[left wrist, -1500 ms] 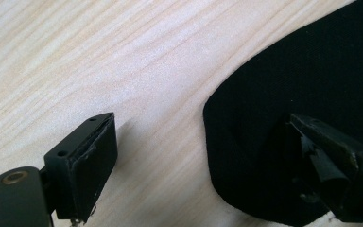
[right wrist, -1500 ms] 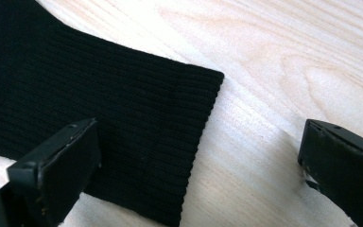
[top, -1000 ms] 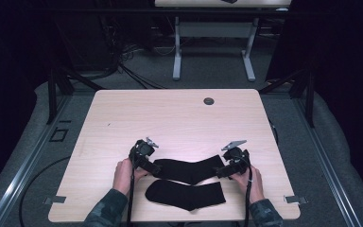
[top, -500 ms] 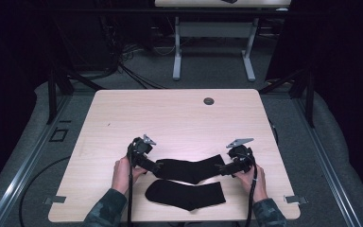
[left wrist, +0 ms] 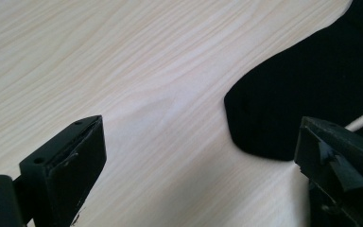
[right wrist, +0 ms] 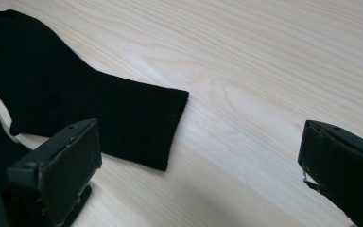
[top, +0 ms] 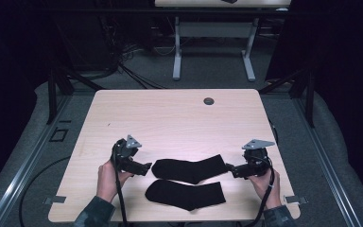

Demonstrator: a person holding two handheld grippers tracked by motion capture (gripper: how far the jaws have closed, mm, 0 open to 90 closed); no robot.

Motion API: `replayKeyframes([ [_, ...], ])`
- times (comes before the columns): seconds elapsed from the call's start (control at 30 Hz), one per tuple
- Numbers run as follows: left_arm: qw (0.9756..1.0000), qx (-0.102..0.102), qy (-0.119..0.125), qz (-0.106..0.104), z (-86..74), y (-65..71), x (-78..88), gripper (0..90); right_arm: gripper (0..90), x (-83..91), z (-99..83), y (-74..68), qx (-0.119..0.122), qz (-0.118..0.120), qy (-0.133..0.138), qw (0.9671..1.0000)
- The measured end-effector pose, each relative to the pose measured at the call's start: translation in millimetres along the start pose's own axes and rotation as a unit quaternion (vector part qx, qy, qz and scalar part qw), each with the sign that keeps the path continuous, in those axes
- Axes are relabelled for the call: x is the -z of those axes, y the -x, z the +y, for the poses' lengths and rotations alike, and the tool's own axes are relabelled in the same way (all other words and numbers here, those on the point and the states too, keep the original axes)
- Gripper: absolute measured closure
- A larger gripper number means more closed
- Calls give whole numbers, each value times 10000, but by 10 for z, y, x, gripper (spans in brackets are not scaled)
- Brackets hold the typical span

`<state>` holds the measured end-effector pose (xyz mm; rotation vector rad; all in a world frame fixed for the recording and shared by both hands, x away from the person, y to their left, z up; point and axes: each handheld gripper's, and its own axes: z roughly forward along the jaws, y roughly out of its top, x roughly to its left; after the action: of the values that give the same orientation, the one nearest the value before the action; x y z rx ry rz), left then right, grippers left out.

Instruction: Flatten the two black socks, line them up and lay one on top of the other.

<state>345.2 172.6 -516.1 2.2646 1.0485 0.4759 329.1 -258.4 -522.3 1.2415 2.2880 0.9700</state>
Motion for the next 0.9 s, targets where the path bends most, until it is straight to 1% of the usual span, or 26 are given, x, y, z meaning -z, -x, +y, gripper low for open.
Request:
replayKeyframes([
  [0.07, 9999, 56, 57, 69, -75, -20, 72, 29, 0, 69, -36, 12, -21, -66, 65, 10000],
  [0.2, 9996, 159, 65, 225, -259, -86, 203, 27, 0, 202, -136, 43, -37, -175, 96, 9998],
  [0.33, 9987, 350, 54, 364, -478, -170, 299, 21, 0, 317, -263, 77, -111, -293, 150, 9994],
  [0.37, 9983, 401, 63, 410, -535, -192, 317, 19, 0, 342, -295, 88, -114, -333, 128, 9993],
  [0.47, 9972, 556, 58, 486, -703, -258, 368, 18, 0, 379, -409, 131, -172, -412, 131, 9989],
  [0.5, 9965, 644, 77, 520, -760, -276, 377, 16, 0, 385, -450, 147, -199, -457, 134, 9987],
  [0.53, 9963, 678, 64, 530, -818, -301, 384, 15, 0, 385, -493, 166, -236, -473, 124, 9985],
  [0.57, 9955, 771, 47, 553, -876, -317, 384, 13, 0, 387, -532, 191, -242, -487, 71, 9985],
  [0.6, 9948, 829, 51, 587, -933, -332, 383, 9, 0, 380, -578, 208, -298, -529, 89, 9981],
  [0.67, 9938, 929, 11, 608, -1043, -365, 365, 7, 0, 365, -664, 250, -351, -534, 32, 9979],
  [0.7, 9932, 976, 4, 627, -1094, -375, 354, 3, 0, 353, -710, 264, -414, -577, 30, 9975],
  [0.8, 9918, 1096, 38, 655, -1237, -403, 300, 3, 0, 304, -849, 326, -526, -582, -31, 9969],
  [0.83, 9913, 1137, 21, 659, -1276, -416, 282, 1, 0, 285, -893, 349, -557, -604, -80, 9966],
  [0.87, 9904, 1200, 40, 682, -1310, -422, 264, 1, 0, 266, -934, 368, -605, -594, -111, 9963],
  [0.9, 9900, 1224, 69, 692, -1340, -430, 252, 1, 0, 250, -972, 384, -632, -604, -112, 9961],
])
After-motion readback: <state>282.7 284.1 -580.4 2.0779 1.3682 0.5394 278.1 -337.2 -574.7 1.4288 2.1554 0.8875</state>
